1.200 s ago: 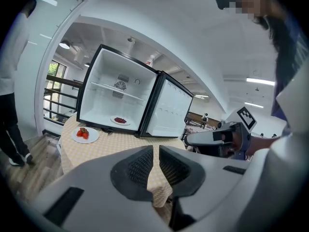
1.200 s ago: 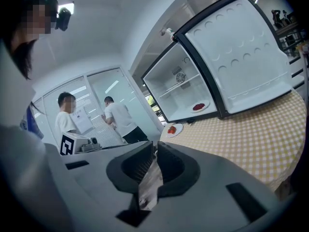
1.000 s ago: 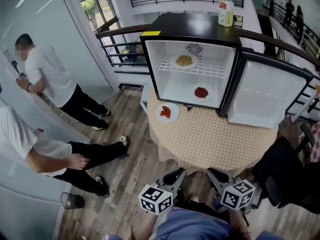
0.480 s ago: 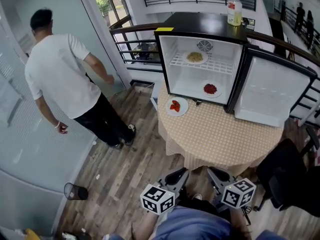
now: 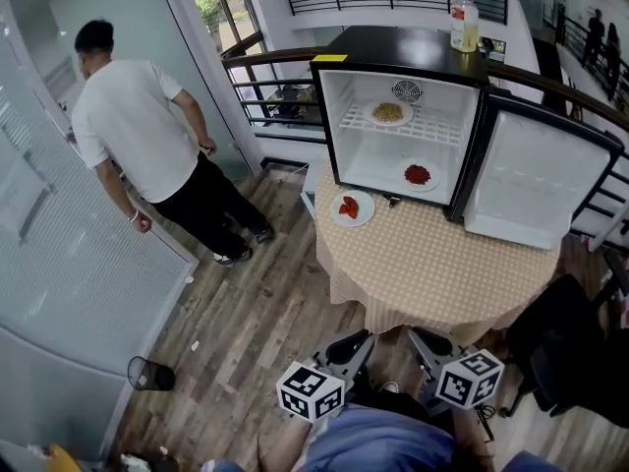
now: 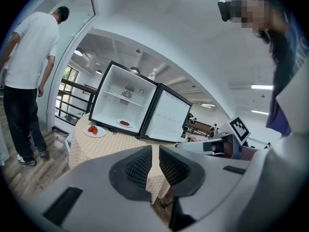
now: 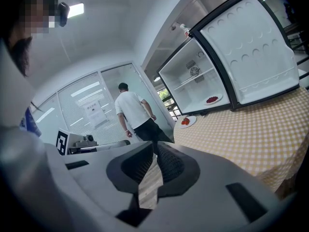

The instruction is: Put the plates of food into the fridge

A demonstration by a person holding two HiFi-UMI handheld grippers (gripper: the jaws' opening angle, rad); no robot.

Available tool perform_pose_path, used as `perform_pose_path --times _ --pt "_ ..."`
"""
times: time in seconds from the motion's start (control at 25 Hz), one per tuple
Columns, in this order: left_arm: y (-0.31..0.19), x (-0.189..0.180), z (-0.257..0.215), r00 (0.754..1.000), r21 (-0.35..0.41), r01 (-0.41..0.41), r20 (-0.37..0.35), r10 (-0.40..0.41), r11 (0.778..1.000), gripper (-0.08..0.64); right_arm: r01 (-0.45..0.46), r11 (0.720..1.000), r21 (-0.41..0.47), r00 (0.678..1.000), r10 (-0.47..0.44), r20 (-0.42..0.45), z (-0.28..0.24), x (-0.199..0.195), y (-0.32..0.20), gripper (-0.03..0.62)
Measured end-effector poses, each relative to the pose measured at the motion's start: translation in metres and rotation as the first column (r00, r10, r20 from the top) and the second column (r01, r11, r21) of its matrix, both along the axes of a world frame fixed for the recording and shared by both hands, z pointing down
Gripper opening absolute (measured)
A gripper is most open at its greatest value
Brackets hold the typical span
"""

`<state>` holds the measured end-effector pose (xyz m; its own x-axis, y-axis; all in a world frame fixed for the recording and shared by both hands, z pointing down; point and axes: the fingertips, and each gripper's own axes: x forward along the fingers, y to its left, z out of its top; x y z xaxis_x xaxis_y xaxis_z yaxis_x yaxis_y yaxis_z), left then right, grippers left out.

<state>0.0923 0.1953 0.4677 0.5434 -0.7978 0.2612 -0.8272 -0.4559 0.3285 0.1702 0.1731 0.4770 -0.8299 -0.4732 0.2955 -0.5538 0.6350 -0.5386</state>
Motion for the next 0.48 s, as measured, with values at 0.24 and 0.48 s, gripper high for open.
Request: perform_pose_path --times 0.24,0.48 --pt "0.0 0.0 0.0 1.0 -0.004 0.0 0.012 0.0 1.0 0.041 0.008 1.0 -0.002 1.0 -0.008 0.004 0.0 -0.002 -0.003 0.041" --pt "0.003 -0.006 0.0 0.999 -0.009 0.005 0.039 -0.004 1.0 0.041 0.019 1.0 -0.012 1.0 -0.019 0.024 0.001 -0.011 -0.008 0.041"
